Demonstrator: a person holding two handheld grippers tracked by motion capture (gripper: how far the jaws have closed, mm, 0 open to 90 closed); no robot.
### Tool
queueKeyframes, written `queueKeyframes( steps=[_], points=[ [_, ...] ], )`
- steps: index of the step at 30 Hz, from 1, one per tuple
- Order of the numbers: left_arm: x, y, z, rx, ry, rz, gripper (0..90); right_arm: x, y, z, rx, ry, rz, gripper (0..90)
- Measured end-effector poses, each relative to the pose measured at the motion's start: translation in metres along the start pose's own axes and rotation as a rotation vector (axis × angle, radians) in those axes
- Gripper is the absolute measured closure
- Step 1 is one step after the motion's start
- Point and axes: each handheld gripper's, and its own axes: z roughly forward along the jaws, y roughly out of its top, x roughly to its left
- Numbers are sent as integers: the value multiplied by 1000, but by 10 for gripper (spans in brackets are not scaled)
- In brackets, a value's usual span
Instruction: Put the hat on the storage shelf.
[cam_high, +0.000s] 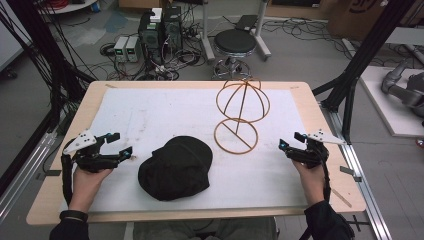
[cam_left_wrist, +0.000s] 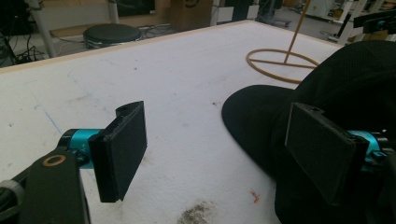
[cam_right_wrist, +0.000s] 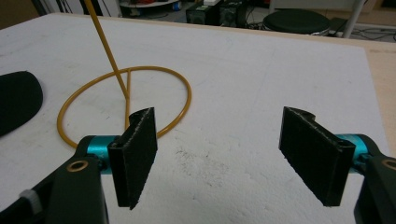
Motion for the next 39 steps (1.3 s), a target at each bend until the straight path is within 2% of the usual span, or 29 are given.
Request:
queueKeyframes(
  steps=[4, 5, 8, 17, 21, 25, 30, 32, 33, 34, 39],
  points=[
    [-2, 2, -1, -12, -24, 1, 208, -1, 0, -1, -8, -6, 3, 273],
    [-5, 3, -1, -10, -28, 25, 206, -2, 0, -1, -7, -8, 2, 267],
    [-7, 4, 0, -1, -13, 35, 190, -3, 0, -1, -1, -14, 7, 262],
    [-12, 9, -1, -6, -43, 29, 189, -3, 1, -2, -9, -16, 9, 263],
    [-20, 14, -5, -2, -68, 29, 177, -2, 0, -1, -4, -16, 7, 263],
    [-30, 18, -9, 1, -90, 12, 174, -1, 1, -1, -5, -11, 5, 262],
    [-43, 21, -15, 1, -116, 24, 175, -2, 0, -1, -3, -10, 3, 263],
    [-47, 21, -17, 0, -137, 28, 187, -2, 0, -1, -2, -10, 7, 263],
    [-49, 21, -18, 2, -158, 30, 196, -3, 0, -2, -3, -11, 7, 262],
    [-54, 21, -20, 3, -199, 31, 215, -3, 0, -2, -2, -12, 7, 263],
    [-65, 18, -21, 18, -233, 37, 213, -3, 0, -2, -3, -14, 8, 263]
  ],
)
